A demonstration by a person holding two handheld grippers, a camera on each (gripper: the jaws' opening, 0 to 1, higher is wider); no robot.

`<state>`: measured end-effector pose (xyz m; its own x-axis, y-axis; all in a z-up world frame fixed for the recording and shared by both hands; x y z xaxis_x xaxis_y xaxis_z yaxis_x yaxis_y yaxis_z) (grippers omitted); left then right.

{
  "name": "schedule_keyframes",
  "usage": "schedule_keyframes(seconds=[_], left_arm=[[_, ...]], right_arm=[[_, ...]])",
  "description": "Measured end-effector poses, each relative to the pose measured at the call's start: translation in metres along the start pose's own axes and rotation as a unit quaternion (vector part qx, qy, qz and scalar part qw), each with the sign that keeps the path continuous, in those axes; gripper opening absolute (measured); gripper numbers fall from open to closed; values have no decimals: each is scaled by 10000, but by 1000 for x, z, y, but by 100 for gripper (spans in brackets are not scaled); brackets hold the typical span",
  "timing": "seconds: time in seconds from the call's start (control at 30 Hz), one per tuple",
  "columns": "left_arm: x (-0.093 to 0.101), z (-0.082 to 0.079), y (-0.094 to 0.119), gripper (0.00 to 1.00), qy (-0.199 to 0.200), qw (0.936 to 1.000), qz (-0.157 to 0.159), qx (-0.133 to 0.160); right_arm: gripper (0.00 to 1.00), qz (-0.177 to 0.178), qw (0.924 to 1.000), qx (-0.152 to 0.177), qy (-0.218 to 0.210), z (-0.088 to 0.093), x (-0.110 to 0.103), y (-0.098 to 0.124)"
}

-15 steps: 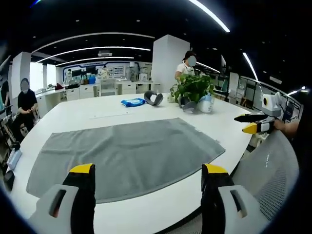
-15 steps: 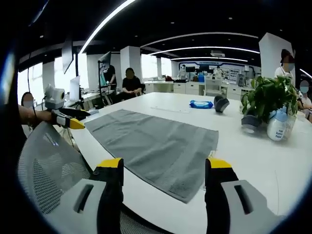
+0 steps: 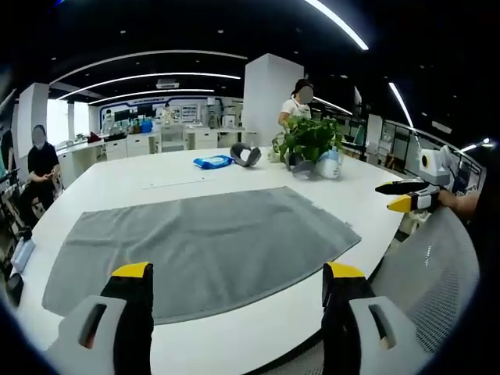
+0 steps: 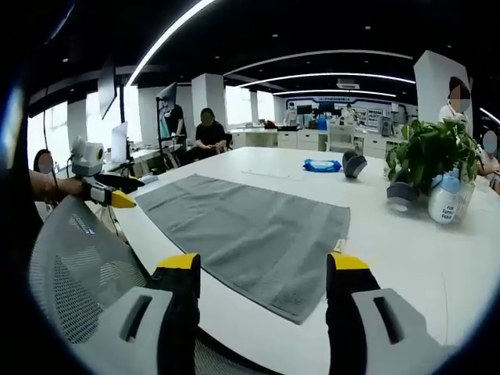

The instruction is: Fold the towel on the table until its edges align and the towel forms a compact rectangular stack.

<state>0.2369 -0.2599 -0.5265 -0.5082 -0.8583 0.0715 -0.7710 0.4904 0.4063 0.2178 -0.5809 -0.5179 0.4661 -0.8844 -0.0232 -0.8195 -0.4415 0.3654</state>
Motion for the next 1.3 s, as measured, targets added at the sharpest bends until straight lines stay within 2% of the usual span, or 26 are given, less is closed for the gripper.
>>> schedule_keyframes(seconds=[0.4, 1.3], left_arm=[[2, 1, 0, 92, -3, 10000, 41, -49], [3, 4, -1, 91, 5, 9999, 95, -125]], right_arm=[[62, -62, 9999, -121, 12, 4, -2, -1], [61, -118, 9998, -167, 60, 6, -2, -1]])
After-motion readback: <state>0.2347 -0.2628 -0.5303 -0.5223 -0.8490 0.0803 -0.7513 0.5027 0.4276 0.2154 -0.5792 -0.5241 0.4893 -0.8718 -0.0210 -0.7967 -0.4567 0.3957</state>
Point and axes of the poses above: the point that each gripper's makers call its tool centre point, and the gripper's own axes: y roughly backward along the fingers, x roughly to its right, z roughly out of its underside, the point moved 2 cm from there along y, roughly backward along the fingers, and after that the axes turned 4 degrees about z, right-handed, at the moved point
